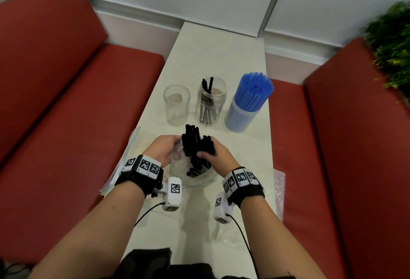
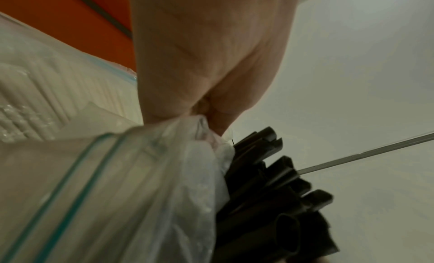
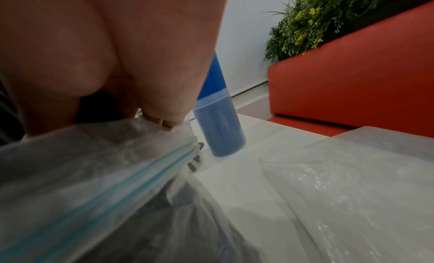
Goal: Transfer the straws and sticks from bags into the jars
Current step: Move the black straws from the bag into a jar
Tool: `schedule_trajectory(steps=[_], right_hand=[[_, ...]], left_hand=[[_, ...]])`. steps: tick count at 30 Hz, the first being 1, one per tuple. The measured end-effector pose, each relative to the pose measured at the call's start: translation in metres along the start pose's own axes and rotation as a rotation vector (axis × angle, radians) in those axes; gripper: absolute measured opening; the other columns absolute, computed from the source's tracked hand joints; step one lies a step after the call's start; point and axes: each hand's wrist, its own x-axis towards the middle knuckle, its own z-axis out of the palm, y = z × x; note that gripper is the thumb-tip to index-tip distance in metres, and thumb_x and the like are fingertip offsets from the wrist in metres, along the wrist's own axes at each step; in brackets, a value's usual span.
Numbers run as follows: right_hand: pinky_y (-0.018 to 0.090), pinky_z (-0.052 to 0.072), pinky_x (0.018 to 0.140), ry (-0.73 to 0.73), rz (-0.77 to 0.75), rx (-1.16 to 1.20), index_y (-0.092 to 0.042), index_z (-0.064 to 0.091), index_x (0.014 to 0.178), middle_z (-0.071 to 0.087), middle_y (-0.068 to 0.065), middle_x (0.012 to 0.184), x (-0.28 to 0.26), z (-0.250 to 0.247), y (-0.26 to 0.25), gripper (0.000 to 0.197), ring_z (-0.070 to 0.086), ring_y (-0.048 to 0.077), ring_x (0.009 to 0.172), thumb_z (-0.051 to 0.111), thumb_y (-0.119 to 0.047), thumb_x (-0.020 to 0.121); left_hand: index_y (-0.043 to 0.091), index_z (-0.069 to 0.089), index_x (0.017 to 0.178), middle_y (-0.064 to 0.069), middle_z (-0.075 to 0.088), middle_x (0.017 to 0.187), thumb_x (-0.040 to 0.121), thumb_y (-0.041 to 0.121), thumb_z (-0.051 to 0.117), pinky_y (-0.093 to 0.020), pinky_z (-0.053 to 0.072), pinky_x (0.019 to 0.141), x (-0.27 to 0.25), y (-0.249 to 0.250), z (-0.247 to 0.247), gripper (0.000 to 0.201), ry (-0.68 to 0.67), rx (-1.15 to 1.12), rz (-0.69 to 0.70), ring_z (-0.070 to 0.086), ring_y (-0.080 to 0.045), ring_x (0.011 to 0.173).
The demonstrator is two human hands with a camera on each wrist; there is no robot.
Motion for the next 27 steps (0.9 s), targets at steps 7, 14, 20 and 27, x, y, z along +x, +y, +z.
schedule_trajectory(steps=[7,14,20,27], right_hand=[[0.02,0.049,0.087,0.156,-0.042,0.192,-0.018,0.058,0.11,0.069,-0.008,0.103,-0.004,0.002,-0.008,0.026,0.065,0.002,0.098,0.072,-0.014,0.089],[0.021,0.044,0.088,0.248,-0.101,0.171,-0.039,0.053,0.095,0.06,0.007,0.11,-0.003,-0.002,-0.018,0.028,0.06,0.014,0.102,0.073,-0.019,0.09],[0.013,0.041,0.081,0.239,-0.08,0.241,-0.02,0.052,0.111,0.059,-0.018,0.091,-0.002,-0.003,-0.019,0.022,0.057,-0.011,0.084,0.066,-0.015,0.095],[0.011,0.047,0.07,0.288,-0.141,0.328,-0.024,0.059,0.084,0.063,-0.023,0.071,0.005,-0.011,-0.033,0.02,0.059,-0.005,0.07,0.079,-0.02,0.085]], left_hand=[[0.0,0.061,0.105,-0.015,0.06,0.088,0.106,0.006,0.041,-0.033,0.046,0.071,0.0,0.003,-0.002,0.021,-0.024,-0.034,0.009,0.056,-0.024,0.074],[-0.011,0.054,0.134,-0.024,0.056,0.116,0.105,0.007,0.042,-0.038,0.045,0.082,0.005,0.003,-0.002,0.037,-0.038,-0.017,-0.007,0.055,-0.031,0.09],[-0.007,0.057,0.131,-0.022,0.057,0.118,0.105,0.009,0.042,-0.036,0.047,0.079,0.011,0.004,0.0,0.033,-0.04,-0.021,-0.023,0.058,-0.026,0.083],[-0.01,0.051,0.139,-0.023,0.057,0.124,0.106,0.009,0.043,-0.045,0.042,0.102,0.015,0.005,0.002,0.039,-0.073,0.003,-0.033,0.055,-0.033,0.104]])
